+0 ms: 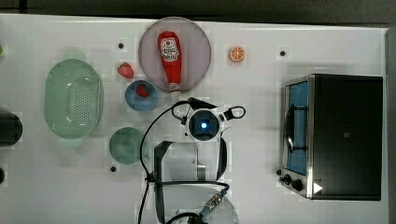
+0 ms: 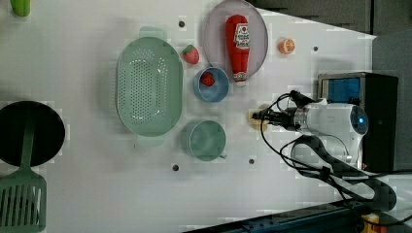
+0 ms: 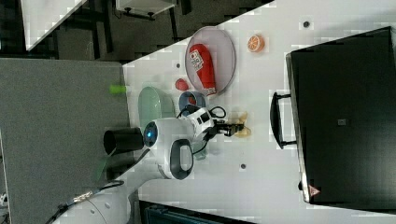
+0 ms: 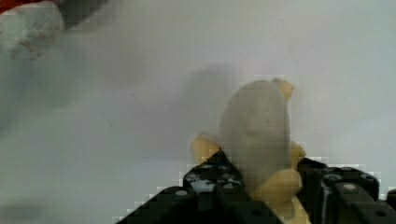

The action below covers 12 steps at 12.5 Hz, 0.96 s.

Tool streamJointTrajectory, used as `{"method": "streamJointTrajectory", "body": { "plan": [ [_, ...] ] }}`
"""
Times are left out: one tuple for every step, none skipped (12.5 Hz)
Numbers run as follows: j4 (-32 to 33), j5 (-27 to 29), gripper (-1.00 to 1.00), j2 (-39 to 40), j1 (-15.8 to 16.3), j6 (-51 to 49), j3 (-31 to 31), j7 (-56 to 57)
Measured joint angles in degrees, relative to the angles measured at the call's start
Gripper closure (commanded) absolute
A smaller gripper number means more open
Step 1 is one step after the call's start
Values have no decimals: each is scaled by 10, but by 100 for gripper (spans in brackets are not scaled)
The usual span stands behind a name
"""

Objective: Pick Banana and place it in mug.

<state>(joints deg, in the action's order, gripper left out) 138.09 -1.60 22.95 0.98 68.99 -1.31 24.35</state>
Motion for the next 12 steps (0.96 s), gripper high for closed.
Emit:
{"method": "streamJointTrajectory", "body": {
  "plan": [
    [3,5,28,-8,2,-27,-4,0],
    [10,7,28,-25,-2,-57,-2,0],
    [13,2,28,-51,-1,-101,-6,0],
    [13,5,28,-89,-3,-162,-8,0],
    [3,8,28,-128,-12,-231,-3,0],
    [-16,6,28,-165,-15,-297,-5,0],
    [-53,8,28,-192,-14,-350,-10,0],
    [-93,13,28,-214,-17,-384,-11,0],
    [-132,19,28,-236,-18,-410,-14,0],
    [-171,20,28,-254,-16,-450,-15,0],
    [-199,23,28,-271,-20,-477,-6,0],
    [-212,37,28,-288,-24,-480,8,-1]
  ]
}}
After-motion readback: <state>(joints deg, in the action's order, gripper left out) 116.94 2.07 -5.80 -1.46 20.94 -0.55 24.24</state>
